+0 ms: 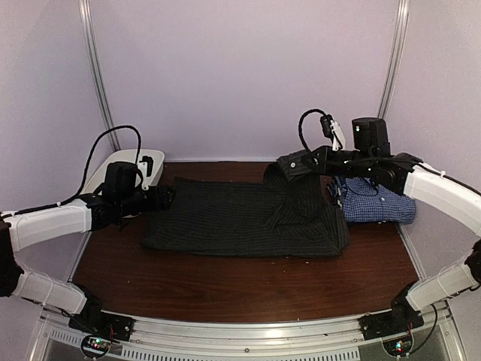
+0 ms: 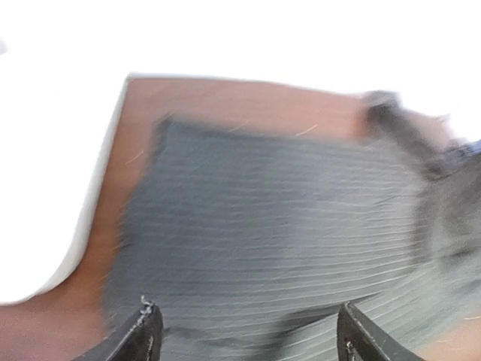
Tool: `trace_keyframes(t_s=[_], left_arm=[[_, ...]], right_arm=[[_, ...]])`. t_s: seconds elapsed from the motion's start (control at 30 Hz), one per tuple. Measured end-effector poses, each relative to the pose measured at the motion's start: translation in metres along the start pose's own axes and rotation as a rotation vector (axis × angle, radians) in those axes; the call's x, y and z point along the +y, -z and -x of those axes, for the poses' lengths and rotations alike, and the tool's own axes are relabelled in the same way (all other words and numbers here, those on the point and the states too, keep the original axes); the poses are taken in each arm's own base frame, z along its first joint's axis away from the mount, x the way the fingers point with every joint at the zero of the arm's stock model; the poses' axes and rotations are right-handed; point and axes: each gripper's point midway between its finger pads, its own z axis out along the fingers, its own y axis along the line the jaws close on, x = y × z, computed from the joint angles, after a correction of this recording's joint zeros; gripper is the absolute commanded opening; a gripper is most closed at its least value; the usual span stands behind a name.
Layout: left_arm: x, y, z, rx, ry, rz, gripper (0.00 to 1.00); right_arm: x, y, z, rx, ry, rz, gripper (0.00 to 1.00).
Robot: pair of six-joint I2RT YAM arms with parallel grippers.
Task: Fold and stack the long sleeve shirts
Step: Fold the flattened shirt at the center of the board, then pass from the right arm to the left
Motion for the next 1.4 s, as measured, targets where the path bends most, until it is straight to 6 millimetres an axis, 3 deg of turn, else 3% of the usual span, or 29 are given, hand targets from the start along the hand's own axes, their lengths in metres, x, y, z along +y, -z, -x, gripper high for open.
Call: trace_keyframes(t_s=[0.1,0.17,0.33,0.47,0.7,0.93,1.1,1.4], left_arm=[[-0.042,0.010,0.027,-0.085,0.034,-0.217,0.81],[-0.071,0.014,0.033,-0.098,0.037,-0.352,0.81],[-0.159,0.022,0.030,-0.062,-0.003,-0.674,0.81],[-0.207,0.032,0.018,-0.028,0.007,-0.881,0.82],[-0.234,0.032,-0.002,0.037,0.083,-1.068,0.93],[-0.257,0.030,-0.027,0.128,0.167,-1.217,0.92],[-0.270,0.029,-0.039,0.188,0.212,-1.288,0.84],[-0.287,0.030,-0.030,0.213,0.287,-1.410,0.57]], right_arm=[[0.025,-0.006,-0.029,-0.016,-0.090,0.089,0.00],[0.039,-0.012,-0.049,-0.019,-0.159,0.144,0.00],[0.060,-0.022,-0.097,-0.025,-0.342,0.251,0.00],[0.072,-0.021,-0.109,-0.066,-0.445,0.315,0.00],[0.087,-0.009,-0.093,-0.179,-0.545,0.420,0.00],[0.089,-0.015,-0.093,-0.201,-0.599,0.463,0.00],[0.089,-0.017,-0.094,-0.199,-0.613,0.467,0.00],[0.088,-0.015,-0.096,-0.204,-0.613,0.472,0.00]])
